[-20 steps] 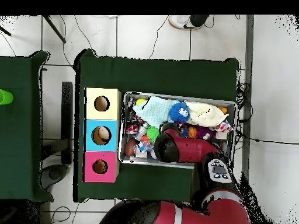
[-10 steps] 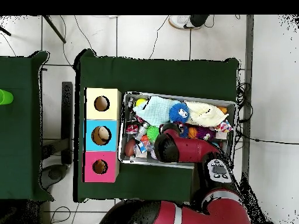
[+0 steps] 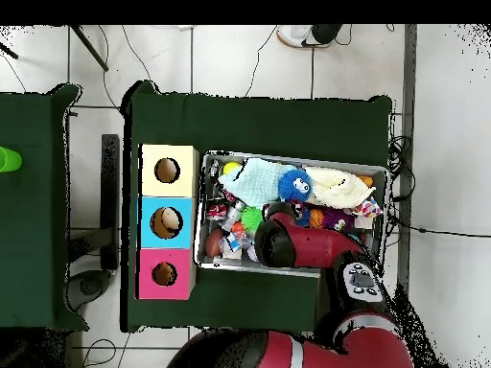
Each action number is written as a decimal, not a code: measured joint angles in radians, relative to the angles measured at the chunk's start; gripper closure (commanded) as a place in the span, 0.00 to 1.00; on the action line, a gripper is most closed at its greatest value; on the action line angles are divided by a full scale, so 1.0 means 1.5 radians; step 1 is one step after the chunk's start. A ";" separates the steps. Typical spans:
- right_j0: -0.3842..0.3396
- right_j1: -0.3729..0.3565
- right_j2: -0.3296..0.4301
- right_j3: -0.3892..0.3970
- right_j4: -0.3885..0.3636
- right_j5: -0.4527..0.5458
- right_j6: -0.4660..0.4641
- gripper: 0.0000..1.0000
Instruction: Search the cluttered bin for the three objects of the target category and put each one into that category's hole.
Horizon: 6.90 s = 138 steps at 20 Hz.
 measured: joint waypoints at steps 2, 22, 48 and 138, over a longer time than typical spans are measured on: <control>-0.004 -0.004 0.004 0.003 0.000 0.001 0.000 1.00; -0.102 -0.243 0.076 0.008 0.052 0.618 0.000 1.00; -0.102 -0.293 0.101 -0.135 0.050 0.838 0.000 1.00; -0.311 -0.118 0.308 -0.033 -0.178 0.267 -0.014 1.00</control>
